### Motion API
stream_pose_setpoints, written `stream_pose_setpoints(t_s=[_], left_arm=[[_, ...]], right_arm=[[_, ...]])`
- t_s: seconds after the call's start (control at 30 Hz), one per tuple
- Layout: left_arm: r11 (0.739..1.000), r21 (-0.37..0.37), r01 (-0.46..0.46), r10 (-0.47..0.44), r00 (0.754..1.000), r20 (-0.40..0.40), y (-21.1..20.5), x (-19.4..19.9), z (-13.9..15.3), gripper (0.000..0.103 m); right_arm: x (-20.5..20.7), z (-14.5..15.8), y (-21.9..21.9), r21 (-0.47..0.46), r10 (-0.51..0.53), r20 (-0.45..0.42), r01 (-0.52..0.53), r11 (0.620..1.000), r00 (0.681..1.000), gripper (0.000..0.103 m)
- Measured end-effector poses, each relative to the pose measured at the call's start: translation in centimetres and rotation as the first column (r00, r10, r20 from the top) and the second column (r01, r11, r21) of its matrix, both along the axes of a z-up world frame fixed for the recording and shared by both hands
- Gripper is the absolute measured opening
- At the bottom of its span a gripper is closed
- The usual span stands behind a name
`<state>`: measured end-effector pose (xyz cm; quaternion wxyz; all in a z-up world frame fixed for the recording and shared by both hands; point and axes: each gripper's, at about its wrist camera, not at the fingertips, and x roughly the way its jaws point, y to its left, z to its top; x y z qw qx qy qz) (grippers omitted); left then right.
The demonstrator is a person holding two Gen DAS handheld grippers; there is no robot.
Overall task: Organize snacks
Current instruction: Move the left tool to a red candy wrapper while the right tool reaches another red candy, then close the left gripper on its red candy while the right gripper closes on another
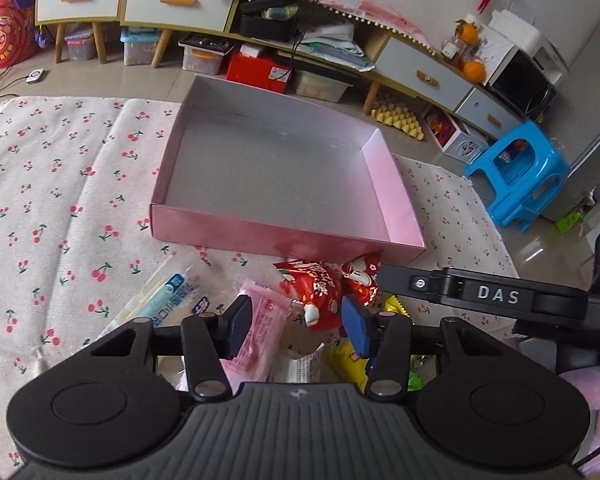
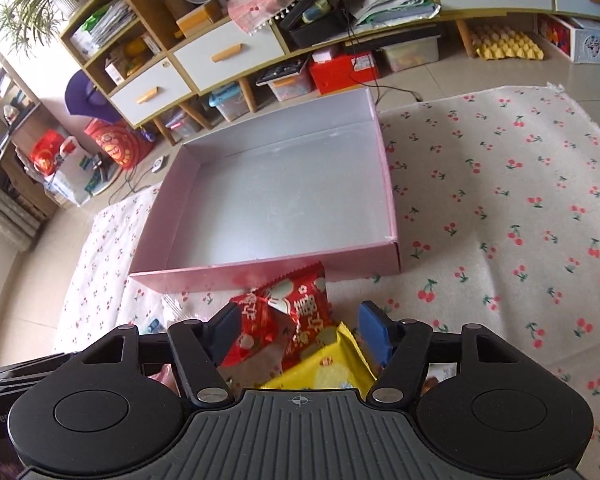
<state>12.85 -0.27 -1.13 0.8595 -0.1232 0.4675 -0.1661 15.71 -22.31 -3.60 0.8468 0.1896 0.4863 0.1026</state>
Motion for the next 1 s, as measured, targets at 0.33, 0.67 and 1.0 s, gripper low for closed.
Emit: stream_pose_setpoints(t_s=[0.33, 0.67, 1.0], left_arm=[[0.999, -0.037, 0.002, -0.003, 1.0, -0.027, -1.1, 1.4, -1.2, 0.036], [0.999, 0.047, -0.005, 0.006, 1.0, -0.011, -3.5, 2.0, -2.3, 0.036], [0.991, 0.134, -0.02, 0.017, 1.0, 0.021, -4.1, 1.9, -3.0, 0.027]], right_arm=[[1.0, -2.4, 0.4, 0.022, -0.015, -0.038, 0.016, 1.0, 0.999, 0.031], [0.6, -2.0, -1.6, -0.012, -0.098, -0.069, 0.097, 0.995, 0.993, 0.021], [0.3, -1.7, -2.1, -0.023, -0.109, -0.083, 0.107, 0.994, 0.991, 0.021]])
